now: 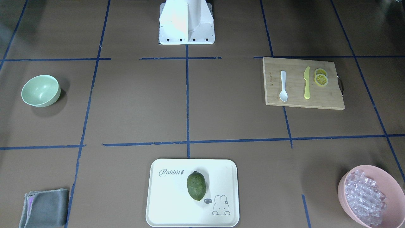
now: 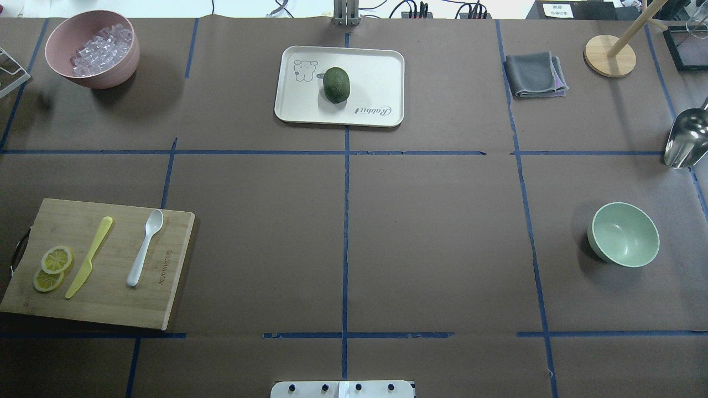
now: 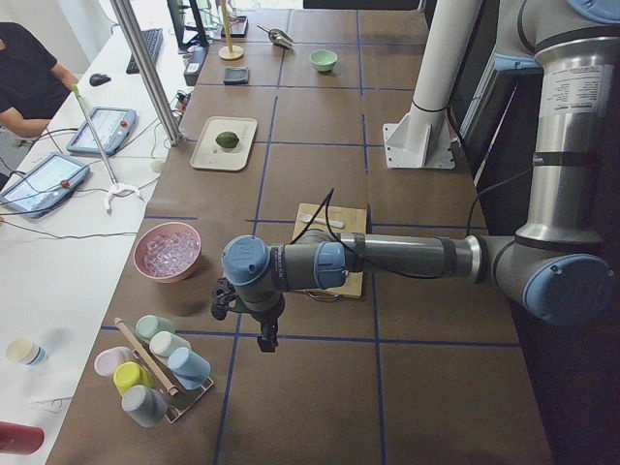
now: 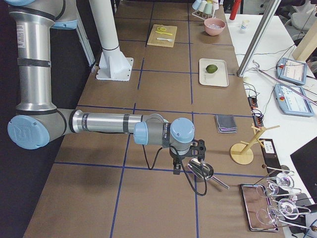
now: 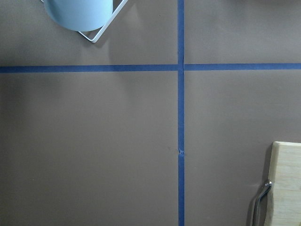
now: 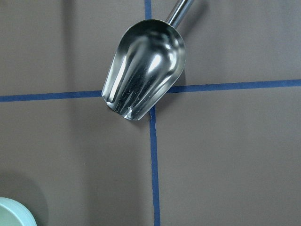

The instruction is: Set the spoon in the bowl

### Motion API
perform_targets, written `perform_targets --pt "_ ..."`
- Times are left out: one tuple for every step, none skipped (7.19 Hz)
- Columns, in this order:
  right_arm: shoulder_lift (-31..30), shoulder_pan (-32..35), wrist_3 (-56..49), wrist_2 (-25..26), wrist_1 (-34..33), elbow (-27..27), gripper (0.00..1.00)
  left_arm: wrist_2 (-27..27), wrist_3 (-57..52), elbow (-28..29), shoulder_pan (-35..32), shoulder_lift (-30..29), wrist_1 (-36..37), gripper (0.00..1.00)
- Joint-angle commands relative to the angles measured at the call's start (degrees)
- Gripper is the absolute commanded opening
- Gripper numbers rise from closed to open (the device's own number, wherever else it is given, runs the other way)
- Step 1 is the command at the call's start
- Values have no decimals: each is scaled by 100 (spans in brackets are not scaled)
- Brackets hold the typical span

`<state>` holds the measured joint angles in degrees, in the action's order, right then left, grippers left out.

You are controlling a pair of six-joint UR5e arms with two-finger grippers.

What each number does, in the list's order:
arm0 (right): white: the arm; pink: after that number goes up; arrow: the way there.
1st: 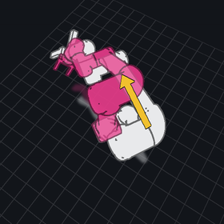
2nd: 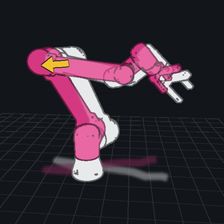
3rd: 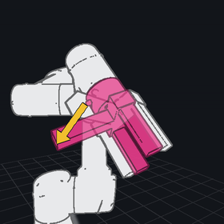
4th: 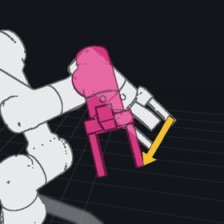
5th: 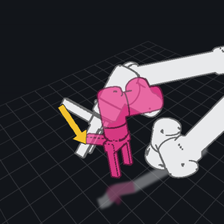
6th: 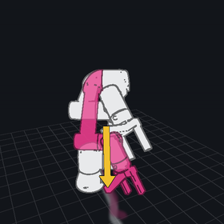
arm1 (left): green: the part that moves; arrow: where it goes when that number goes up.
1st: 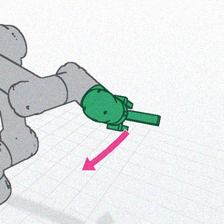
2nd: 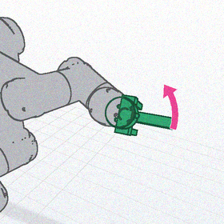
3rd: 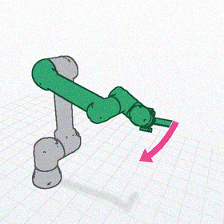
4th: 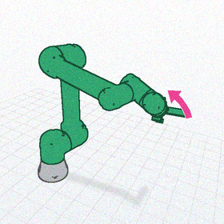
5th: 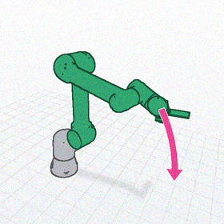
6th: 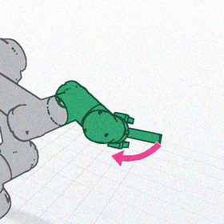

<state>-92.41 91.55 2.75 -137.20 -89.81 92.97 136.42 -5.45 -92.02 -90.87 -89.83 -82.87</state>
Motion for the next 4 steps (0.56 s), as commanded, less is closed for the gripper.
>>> perform_targets --pt "-66 4 6 43 7 1 100 -2 0 0 0 9 -27 100" --pt "-67 4 15 44 7 19 100 -2 0 0 0 10 -27 100" --pt "-41 4 67 53 7 28 100 7 0 0 -9 18 -27 100" --pt "-6 4 85 53 7 37 100 7 0 0 -1 18 -36 100"
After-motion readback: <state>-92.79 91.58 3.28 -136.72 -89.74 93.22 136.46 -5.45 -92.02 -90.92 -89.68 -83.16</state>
